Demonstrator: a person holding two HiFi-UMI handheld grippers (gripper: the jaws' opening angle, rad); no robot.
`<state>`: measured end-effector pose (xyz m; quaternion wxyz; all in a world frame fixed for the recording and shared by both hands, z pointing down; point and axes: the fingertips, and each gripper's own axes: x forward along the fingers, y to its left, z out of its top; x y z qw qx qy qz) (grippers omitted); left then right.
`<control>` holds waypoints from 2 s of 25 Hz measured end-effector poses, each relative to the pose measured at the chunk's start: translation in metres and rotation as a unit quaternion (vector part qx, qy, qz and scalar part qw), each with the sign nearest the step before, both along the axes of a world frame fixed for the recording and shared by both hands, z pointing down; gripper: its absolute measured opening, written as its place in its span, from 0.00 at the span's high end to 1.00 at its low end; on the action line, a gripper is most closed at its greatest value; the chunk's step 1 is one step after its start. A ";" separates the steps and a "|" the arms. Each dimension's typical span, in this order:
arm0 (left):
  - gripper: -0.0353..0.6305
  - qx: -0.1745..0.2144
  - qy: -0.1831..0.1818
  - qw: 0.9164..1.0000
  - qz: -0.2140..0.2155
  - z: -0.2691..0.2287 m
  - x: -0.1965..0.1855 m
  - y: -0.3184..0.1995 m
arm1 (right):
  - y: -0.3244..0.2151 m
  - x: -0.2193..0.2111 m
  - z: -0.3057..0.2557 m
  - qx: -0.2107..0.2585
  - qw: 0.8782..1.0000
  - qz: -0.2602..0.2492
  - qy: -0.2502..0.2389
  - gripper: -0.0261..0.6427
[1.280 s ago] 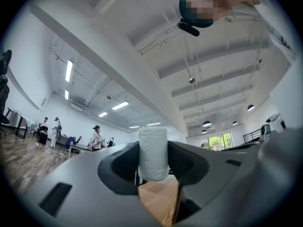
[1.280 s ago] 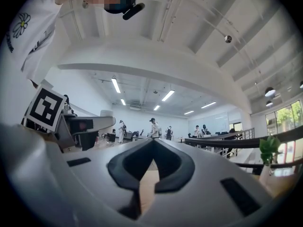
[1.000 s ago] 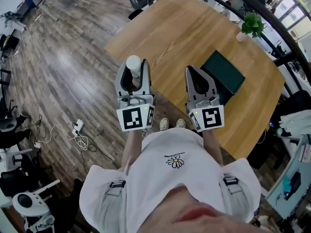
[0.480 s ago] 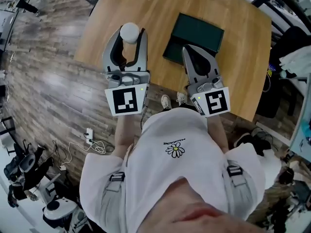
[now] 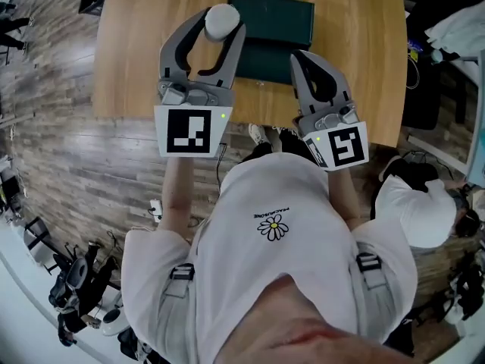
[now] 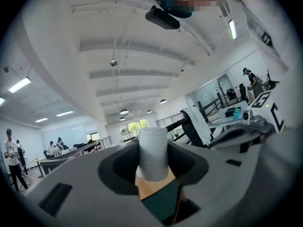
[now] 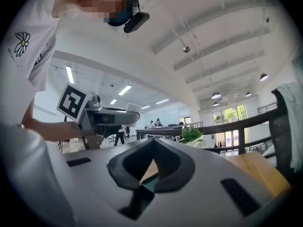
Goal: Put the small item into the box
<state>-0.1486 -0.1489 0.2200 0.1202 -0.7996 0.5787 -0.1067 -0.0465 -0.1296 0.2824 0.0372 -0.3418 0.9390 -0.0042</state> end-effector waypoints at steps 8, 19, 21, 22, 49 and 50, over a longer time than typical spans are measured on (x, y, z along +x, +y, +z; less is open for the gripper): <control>0.67 -0.104 -0.105 0.979 0.138 0.059 0.068 -0.034 | -0.022 0.052 0.027 -0.041 0.997 0.060 0.006 0.95; 0.67 -0.270 -0.221 0.908 0.231 0.184 0.106 -0.035 | -0.021 0.087 0.059 -0.084 0.992 0.084 0.040 0.95; 0.67 -0.295 -0.251 0.888 0.248 0.205 0.108 -0.029 | -0.017 0.088 0.061 -0.090 0.992 0.080 0.042 0.95; 0.67 -0.307 -0.266 0.877 0.258 0.214 0.108 -0.025 | -0.015 0.088 0.062 -0.093 0.992 0.077 0.042 0.95; 0.67 -0.459 -0.398 0.707 0.363 0.367 0.091 0.005 | -0.006 0.076 0.119 -0.159 0.983 0.054 0.078 0.95; 0.67 -0.461 -0.403 0.703 0.363 0.370 0.090 0.004 | -0.007 0.076 0.119 -0.154 0.983 0.057 0.083 0.95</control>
